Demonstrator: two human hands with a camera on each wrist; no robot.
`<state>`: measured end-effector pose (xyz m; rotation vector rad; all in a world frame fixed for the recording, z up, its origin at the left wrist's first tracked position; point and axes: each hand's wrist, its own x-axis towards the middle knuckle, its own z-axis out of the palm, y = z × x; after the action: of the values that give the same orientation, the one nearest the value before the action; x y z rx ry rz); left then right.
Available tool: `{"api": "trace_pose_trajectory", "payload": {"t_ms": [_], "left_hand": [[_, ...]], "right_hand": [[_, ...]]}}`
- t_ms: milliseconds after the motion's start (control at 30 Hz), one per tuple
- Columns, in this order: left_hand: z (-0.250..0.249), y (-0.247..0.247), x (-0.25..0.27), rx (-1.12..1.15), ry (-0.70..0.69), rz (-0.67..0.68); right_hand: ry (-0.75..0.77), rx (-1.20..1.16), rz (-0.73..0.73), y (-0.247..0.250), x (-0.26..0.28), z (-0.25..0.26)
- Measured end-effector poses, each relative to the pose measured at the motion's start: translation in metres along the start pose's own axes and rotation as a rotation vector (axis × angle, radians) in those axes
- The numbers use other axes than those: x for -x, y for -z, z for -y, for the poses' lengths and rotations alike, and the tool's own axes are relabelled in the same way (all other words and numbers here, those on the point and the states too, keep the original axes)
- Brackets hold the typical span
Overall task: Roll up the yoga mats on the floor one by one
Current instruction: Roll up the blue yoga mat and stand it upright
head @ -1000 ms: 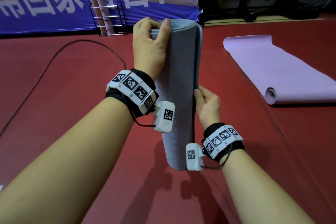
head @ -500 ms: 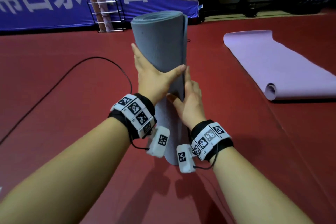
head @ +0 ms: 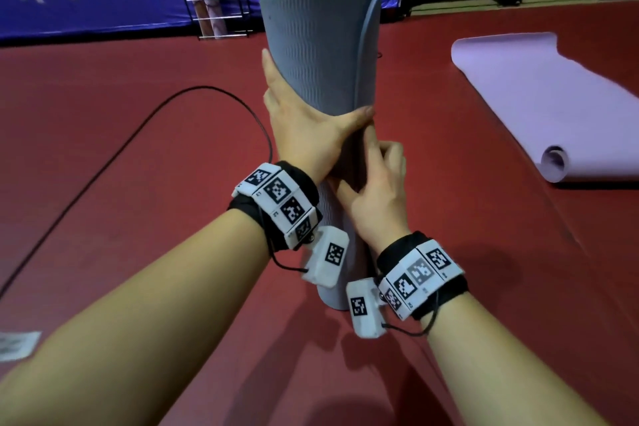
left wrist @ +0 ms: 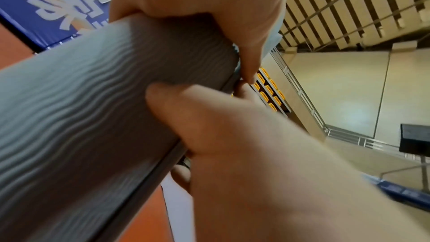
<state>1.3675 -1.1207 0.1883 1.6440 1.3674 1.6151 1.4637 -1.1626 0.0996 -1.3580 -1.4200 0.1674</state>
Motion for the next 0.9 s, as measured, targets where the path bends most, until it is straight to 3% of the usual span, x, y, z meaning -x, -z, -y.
{"api": "trace_pose_trajectory", "payload": {"t_ms": [167,267,500,667,833,900], "left_hand": [[0.016,0.003,-0.022,0.048,-0.039,-0.012],[0.028,0.006,-0.036,0.102,-0.047,-0.002],[0.022,0.024,-0.068,0.137,0.125,0.069],[-0.049,0.069,-0.128,0.061,0.204,0.192],[-0.162,0.133,-0.219,0.035,0.23,0.283],[-0.209,0.168,-0.258,0.041,0.233,0.34]], "right_hand": [[-0.017,-0.055,0.018,-0.006,-0.016,0.0],[-0.151,-0.193,0.008,-0.007,-0.027,-0.004],[-0.374,-0.195,0.198,-0.014,-0.068,0.021],[-0.459,-0.174,0.31,0.009,-0.128,0.111],[-0.546,-0.229,0.475,0.052,-0.222,0.238],[-0.604,-0.285,0.46,0.073,-0.272,0.295]]}}
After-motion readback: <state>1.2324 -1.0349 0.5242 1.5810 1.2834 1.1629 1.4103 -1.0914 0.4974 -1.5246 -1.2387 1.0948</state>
